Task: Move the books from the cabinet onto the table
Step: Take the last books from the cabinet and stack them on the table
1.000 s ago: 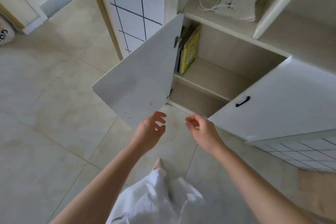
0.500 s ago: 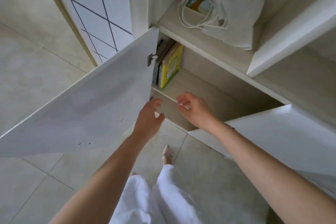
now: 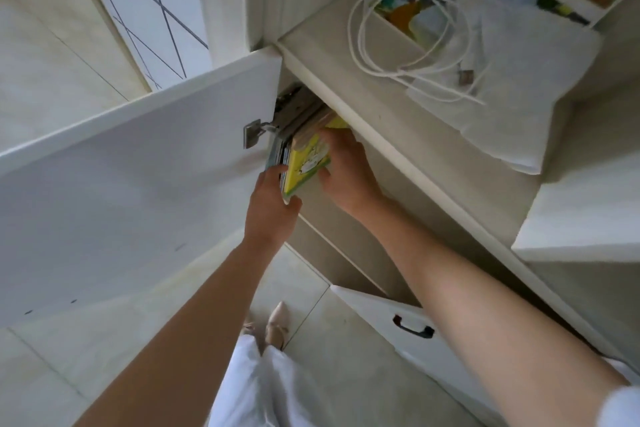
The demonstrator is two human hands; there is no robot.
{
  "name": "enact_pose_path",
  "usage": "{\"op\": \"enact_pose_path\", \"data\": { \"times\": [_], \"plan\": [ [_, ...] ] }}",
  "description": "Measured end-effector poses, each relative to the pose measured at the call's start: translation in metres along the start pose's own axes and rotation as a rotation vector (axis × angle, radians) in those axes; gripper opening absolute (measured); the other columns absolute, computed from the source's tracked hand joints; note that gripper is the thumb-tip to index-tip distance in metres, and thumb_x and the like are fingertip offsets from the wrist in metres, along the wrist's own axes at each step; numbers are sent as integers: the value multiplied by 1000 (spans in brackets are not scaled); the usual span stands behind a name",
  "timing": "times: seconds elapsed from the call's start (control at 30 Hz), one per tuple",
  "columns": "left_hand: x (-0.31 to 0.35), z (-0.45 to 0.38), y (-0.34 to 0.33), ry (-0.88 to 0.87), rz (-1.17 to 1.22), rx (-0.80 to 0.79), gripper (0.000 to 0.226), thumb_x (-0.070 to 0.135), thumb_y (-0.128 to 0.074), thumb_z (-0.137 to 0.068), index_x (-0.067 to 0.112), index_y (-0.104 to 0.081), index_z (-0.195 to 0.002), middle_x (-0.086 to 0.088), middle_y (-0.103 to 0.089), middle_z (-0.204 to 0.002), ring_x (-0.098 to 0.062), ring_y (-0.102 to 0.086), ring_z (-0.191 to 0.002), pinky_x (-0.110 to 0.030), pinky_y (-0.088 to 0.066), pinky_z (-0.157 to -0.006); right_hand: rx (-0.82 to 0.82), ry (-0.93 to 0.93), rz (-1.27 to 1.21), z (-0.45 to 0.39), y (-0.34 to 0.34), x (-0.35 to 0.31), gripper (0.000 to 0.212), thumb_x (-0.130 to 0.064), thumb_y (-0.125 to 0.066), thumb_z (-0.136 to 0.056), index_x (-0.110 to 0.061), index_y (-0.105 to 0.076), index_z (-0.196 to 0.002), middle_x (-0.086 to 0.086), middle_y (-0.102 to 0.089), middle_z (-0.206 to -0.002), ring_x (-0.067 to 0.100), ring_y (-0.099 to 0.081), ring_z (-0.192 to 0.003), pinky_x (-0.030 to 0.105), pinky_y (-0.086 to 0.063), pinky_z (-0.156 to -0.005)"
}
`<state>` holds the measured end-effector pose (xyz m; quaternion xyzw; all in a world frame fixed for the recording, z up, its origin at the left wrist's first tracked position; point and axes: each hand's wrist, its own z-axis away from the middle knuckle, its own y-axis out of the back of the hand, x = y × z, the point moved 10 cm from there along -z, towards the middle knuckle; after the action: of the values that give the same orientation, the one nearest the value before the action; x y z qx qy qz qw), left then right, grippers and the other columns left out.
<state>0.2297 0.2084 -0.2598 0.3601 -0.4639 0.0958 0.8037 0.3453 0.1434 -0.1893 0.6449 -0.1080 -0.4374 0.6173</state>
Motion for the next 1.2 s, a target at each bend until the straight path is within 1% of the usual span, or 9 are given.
{"op": "enact_pose_path", "data": {
  "times": [0.2,0.33,0.43,0.57,0.7,0.9,0.97,1.1,1.2],
  "plan": [
    [-27,-20,-14,16,52,72,65,6,-61,-87,19,-35,-145,-4,-45,-146,-25,-54,-121,-23,-41,-85,15,-8,67,-26,-34,12,77,2,-63,-79,-6,-26,-146,23,-33,-144,42,-39,-125,47,-37,-105],
    [-31,-23,-25,-9,158,92,72,1,-58,-85,22,-30,-148,-3,-46,-144,-23,-54,-122,-31,-52,-88,181,54,116,-26,-30,16,82,3,-68,-74,-5,-29,-145,24,-33,-143,44,-38,-123,52,-43,-99],
    [-34,-25,-32,-38,175,108,79,2,-61,-81,25,-27,-148,-1,-44,-146,-21,-51,-126,-36,-54,-90,196,124,187,-26,-26,12,88,1,-70,-71,-15,-28,-147,22,-29,-147,44,-33,-128,55,-43,-100],
    [-37,-33,-49,-45,156,61,87,7,-67,-76,23,-23,-149,-4,-39,-147,-20,-55,-117,-15,-46,-67,184,175,254,-33,-25,6,78,-7,-71,-72,-19,-39,-142,23,-27,-148,43,-28,-131,53,-38,-105],
    [-34,-39,-53,-55,180,51,90,7,-65,-75,24,-19,-149,-2,-37,-148,-23,-53,-116,-25,-44,-68,249,221,306,-42,-14,3,56,-13,-64,-75,-24,-53,-129,19,-40,-134,31,-30,-119,44,-38,-99],
    [-32,-40,-54,-26,223,49,93,7,-67,-74,24,-15,-149,-1,-36,-146,-23,-51,-116,-30,-43,-72,209,260,374,-56,-13,-3,67,-11,-69,-68,-34,-51,-129,12,-42,-126,26,-29,-115,43,-34,-95],
    [-33,-43,-51,-7,265,59,91,8,-67,-74,24,-16,-147,0,-37,-143,-25,-52,-115,-33,-46,-71,186,263,406,-58,-14,-2,65,-14,-68,-69,-35,-52,-128,13,-42,-124,24,-28,-113,40,-33,-93],
    [-34,-44,-50,-28,301,60,90,7,-67,-74,26,-16,-145,1,-39,-140,-22,-52,-111,-23,-43,-63,141,247,441,-62,-14,1,56,-14,-68,-71,-39,-58,-121,11,-42,-120,28,-33,-110,36,-29,-92],
    [-34,-40,-50,-37,292,67,92,7,-66,-72,30,-14,-145,1,-41,-139,-22,-55,-106,-32,-51,-66,113,244,427,-62,-14,0,44,-16,-67,-74,-34,-62,-114,10,-41,-119,27,-32,-112,37,-27,-95]
  ]
}}
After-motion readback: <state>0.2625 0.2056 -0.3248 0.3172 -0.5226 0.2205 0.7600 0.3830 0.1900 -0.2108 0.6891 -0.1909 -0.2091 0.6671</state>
